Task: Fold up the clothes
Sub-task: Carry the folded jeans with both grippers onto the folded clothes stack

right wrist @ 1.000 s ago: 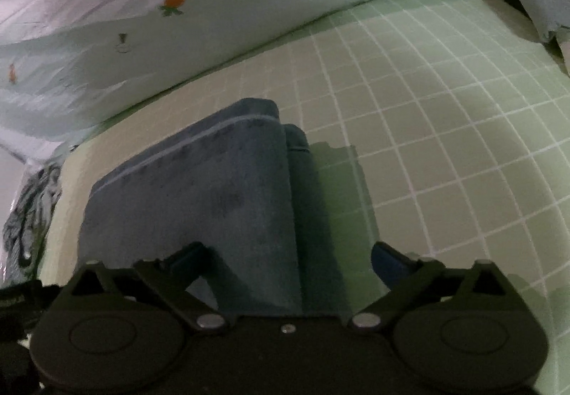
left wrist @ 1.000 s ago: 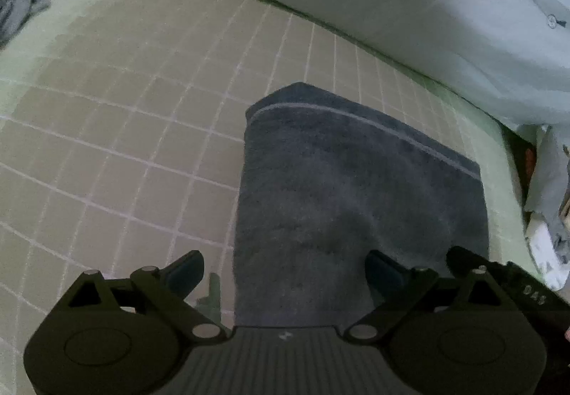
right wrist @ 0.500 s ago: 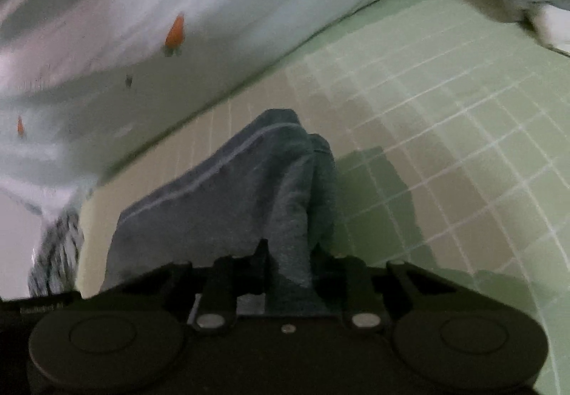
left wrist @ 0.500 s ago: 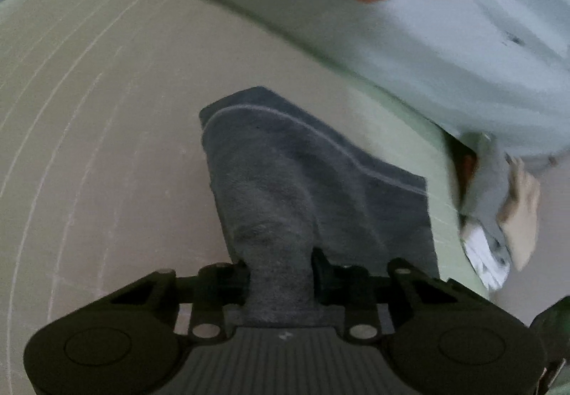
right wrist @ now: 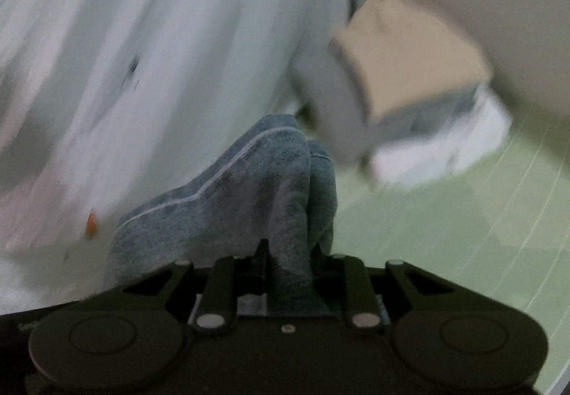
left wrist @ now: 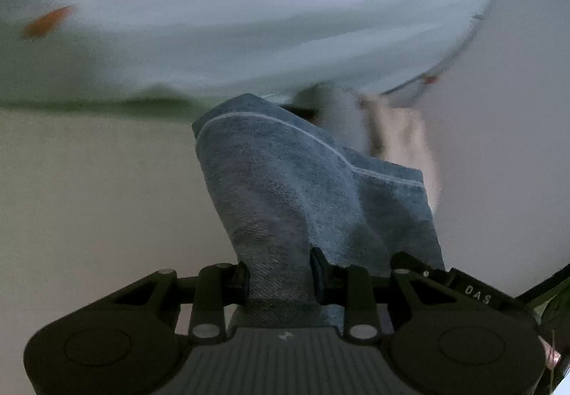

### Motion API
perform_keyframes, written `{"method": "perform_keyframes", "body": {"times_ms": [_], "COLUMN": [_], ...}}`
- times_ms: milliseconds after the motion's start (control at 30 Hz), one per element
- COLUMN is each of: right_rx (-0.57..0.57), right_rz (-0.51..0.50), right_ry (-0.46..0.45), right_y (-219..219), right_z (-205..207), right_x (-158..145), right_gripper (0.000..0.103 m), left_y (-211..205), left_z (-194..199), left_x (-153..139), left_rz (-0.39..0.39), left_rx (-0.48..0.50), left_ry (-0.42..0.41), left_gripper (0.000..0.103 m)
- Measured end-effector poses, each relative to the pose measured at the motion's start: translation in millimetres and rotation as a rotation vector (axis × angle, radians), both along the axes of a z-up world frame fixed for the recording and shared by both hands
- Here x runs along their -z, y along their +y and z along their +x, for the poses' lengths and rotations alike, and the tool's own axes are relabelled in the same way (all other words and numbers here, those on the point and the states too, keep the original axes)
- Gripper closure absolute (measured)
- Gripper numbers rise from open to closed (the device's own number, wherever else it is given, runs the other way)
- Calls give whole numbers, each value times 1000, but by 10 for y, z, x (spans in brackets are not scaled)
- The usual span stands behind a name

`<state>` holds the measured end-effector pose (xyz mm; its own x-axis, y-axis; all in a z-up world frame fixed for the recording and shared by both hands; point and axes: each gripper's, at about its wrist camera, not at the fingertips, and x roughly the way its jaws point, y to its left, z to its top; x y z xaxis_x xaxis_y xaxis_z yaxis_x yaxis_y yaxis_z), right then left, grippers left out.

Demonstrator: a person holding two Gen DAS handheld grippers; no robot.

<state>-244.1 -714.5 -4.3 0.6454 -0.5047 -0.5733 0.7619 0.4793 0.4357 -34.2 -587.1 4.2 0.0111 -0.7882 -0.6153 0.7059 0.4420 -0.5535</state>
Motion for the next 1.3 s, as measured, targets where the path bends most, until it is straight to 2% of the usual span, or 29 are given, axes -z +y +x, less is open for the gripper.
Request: {"method": "perform_keyframes", "body": {"times_ms": [167, 333, 400, 467, 567, 633, 667, 767, 900, 933, 1000, 1033, 1100, 1167, 1233, 1300], "right_rx": [118, 224, 254, 277, 297, 305, 303, 296, 281, 280, 282, 283, 265, 229, 208, 201], "right_rz": [-136, -267, -288, -291, -214, -180, -193, -215, -208, -203, -198, -195, -214, -249, -276, -287], "right_ry": [-7, -1, 15, 40, 99, 138, 155, 175, 180, 182, 203, 215, 240, 261, 256, 241], "right_y": [-881, -1760, -2125, -2490, -2931, -3152, -3177, -3199, -3222, -3214, -3131, -3082, -2911, -2680, -2368, -2085], "right_z": [-161, -134, -46, 59, 244, 358, 399, 442, 419, 411, 398, 391, 372, 331, 278, 222], "right_x": [-436, -852, -832, -740, -256, 46, 127, 181, 177, 164, 125, 104, 85, 79, 113, 85], "right_gripper": [81, 81, 80, 78, 75, 72, 72, 71, 68, 63, 47, 34, 25, 9, 6, 3], "left_y": [-1191, -2368, -2748, -3068, -3394, -3466, -3467, -3469, -3481, -3388, -3210, -3110, -2781, -2432, -2058, -1756], "left_z": [-113, -105, -65, -25, 52, 122, 165, 237, 122, 82, 28, 3, -99, -210, -273, -303], "left_x": [-348, -622, -598, -518, -125, 125, 194, 259, 113, 30, -114, -176, -283, -390, -494, -604], "left_rz": [-110, -203, -194, -163, -53, -34, -55, -83, -75, -79, -94, -104, -131, -161, -206, -245], "left_rx": [113, 184, 185, 170, 132, 155, 168, 198, 216, 221, 236, 243, 243, 235, 222, 184], "left_ry": [-16, -97, -125, -161, -187, -188, -177, -182, -321, -365, -430, -452, -473, -501, -504, -463], "left_gripper": [71, 70, 64, 63, 62, 60, 57, 54, 53, 53, 51, 49, 31, 20, 16, 4]}}
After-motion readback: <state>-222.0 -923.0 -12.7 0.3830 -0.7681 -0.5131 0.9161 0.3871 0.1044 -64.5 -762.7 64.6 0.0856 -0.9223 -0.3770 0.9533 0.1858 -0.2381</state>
